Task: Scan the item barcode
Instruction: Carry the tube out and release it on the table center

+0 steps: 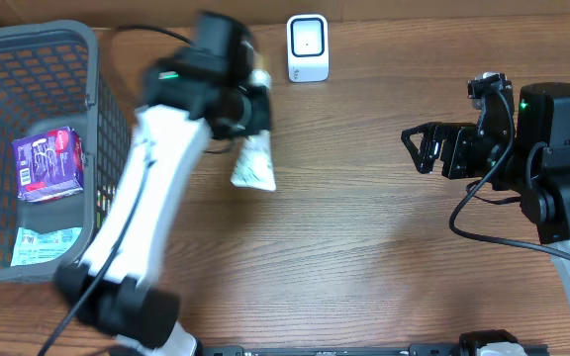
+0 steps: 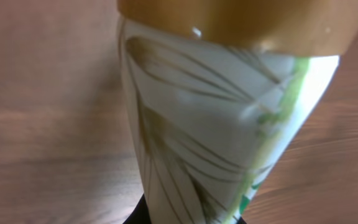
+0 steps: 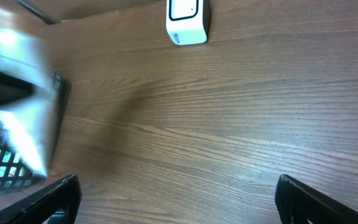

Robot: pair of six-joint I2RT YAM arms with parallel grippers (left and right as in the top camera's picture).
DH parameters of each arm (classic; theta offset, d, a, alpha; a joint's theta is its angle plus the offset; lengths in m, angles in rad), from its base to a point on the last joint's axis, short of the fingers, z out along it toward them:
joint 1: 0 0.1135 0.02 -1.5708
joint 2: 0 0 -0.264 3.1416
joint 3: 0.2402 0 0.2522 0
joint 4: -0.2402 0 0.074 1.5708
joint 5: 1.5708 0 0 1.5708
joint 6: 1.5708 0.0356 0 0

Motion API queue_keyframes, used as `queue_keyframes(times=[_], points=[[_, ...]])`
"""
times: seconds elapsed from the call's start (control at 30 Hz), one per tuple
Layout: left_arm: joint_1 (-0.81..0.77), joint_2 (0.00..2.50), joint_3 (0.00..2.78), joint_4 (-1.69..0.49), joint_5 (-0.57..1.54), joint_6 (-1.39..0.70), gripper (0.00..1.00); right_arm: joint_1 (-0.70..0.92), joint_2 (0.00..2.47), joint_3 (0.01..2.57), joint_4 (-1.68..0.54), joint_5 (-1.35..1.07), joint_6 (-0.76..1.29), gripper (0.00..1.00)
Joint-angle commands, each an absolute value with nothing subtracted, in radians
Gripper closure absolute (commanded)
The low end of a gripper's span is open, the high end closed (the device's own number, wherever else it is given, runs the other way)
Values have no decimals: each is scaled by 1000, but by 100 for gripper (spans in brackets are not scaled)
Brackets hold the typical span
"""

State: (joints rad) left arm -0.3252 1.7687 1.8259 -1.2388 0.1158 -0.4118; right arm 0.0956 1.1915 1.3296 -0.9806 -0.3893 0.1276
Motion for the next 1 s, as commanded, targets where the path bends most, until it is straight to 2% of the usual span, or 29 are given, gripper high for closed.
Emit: queue_keyframes(times=[0.0,0.33,0.53,0.7,0.97], points=[[-391,1843,1763,-1204,22,-543,95,102,1190,1354,-974,-395,126,0],[-432,2057,1717,-1169,28,-554,96,102,1190,1354,-978,-395,126,0],[-435,2148,1717,-1107,155,-560,96,102,1190,1354,-974,-395,126,0],[-469,2188,1717,-1043,234,-599,96,102,1190,1354,-977,-395,126,0],[-557,2194,1717,-971,237,-636,96,102,1190,1354,-975,-395,126,0]])
